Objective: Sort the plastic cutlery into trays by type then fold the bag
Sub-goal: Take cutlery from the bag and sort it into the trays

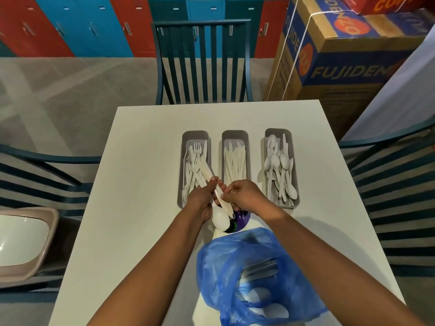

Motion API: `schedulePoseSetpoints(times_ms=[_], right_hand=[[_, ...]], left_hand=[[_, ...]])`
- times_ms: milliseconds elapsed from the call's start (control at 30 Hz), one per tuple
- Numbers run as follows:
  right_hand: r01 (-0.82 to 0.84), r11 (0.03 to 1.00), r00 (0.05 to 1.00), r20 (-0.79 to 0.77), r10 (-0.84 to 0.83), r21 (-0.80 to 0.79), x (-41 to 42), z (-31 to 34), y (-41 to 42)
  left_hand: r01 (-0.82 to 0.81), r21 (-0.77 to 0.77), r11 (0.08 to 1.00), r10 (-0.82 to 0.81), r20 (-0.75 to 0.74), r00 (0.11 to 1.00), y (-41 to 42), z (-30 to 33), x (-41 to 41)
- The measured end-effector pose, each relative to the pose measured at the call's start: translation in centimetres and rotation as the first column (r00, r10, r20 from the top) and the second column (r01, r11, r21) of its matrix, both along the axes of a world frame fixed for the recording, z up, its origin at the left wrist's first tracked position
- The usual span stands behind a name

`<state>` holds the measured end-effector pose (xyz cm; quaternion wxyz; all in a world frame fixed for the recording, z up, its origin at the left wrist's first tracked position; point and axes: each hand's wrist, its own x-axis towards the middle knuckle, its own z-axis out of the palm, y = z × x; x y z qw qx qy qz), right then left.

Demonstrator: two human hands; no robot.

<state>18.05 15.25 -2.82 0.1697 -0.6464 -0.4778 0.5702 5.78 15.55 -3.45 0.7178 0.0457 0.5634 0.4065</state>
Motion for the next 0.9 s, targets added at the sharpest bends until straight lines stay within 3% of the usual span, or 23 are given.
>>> schedulePoseSetpoints(times_ms=[300,600,900], right_hand=[[-0.027,1.000,0.999,-0.017,0.027,0.000,0.9,-0.1,-0.8],[0.113,0.992,0.982,-0.143,-0.120,-0.052,2.2,0.1,-0.4],[0.047,0.998,0.982,0.185,-0.039,-0.036,2.2,-0.8,0.8]], left_hand=[[0.023,0.017,1.000,-0.023,-0.007,1.000,-0.6,0.1,0.5],[0.000,0.022,1.000,0.000,-0.017,1.000,-0.9,0.9,0.6],[0.024,-0.031,0.999,-0.026,-0.087,0.996,-0.8,-0.2,0.1]])
